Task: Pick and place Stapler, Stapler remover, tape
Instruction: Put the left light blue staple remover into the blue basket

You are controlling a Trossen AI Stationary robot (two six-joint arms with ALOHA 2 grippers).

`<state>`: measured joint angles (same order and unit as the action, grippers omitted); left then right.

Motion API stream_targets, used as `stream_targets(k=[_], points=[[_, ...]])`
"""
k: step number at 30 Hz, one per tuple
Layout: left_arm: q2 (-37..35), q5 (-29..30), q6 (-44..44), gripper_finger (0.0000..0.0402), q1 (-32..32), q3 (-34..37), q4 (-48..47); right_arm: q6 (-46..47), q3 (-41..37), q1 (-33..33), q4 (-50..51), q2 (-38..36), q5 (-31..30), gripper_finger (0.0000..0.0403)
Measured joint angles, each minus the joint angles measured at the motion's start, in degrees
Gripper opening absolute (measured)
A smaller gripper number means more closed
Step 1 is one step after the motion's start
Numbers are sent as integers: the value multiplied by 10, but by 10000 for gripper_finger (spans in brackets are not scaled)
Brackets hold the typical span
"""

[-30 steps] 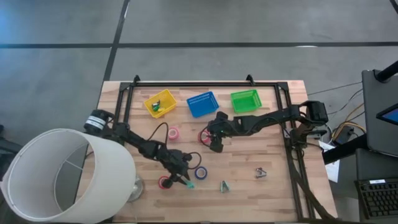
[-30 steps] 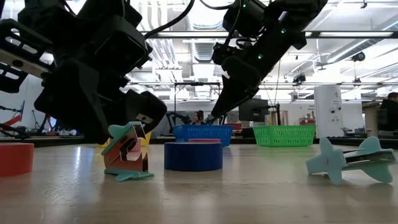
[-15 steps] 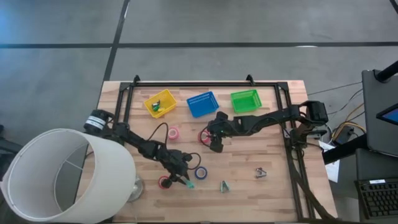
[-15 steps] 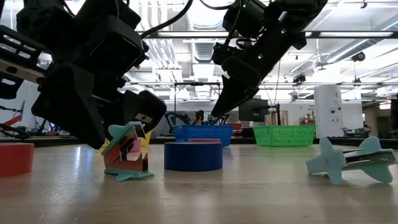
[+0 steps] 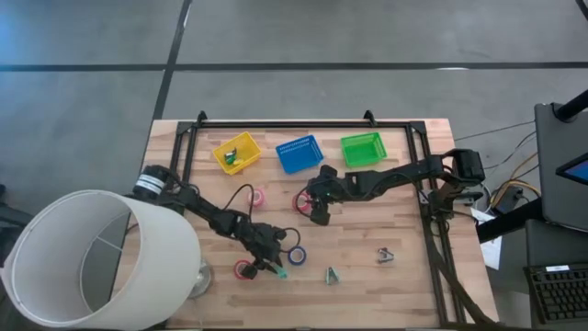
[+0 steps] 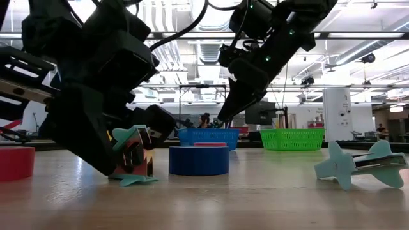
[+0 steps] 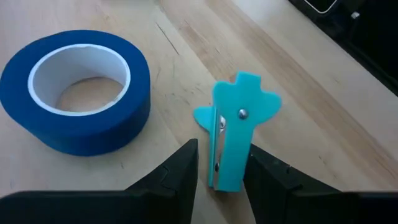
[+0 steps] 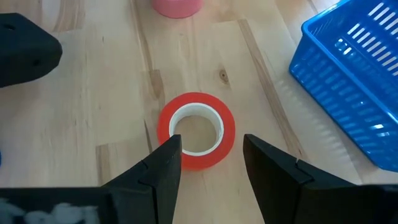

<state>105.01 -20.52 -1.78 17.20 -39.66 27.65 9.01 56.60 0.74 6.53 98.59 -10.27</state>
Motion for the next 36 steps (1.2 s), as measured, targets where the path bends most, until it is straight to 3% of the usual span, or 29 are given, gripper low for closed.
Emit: stream_targets(k=[4,10,13,16,22,28,31,36], points=[[-2,8,-21,105,-1,2,-1,-1,-2,0,1,0,0,166],[-4,16,-38,39,-5,2,-1,-1,-3,0,1,0,0,166],[-4,23,-38,39,-13,2,-1,-5,-3,0,20,0,2,166],[-4,46,-37,39,-24,-2,-2,-4,2,-1,105,-11,14,166],[-8,89,-45,59,-55,-22,-15,92,0,-4,261,-54,8,161],[-75,91,-92,39,-85,-49,-94,114,-26,-13,272,-88,-32,150],[-115,149,-123,39,-107,-65,-133,116,-34,-13,272,-94,-33,146],[-163,297,-147,51,-160,-91,-160,116,-34,-13,266,-92,-34,148]])
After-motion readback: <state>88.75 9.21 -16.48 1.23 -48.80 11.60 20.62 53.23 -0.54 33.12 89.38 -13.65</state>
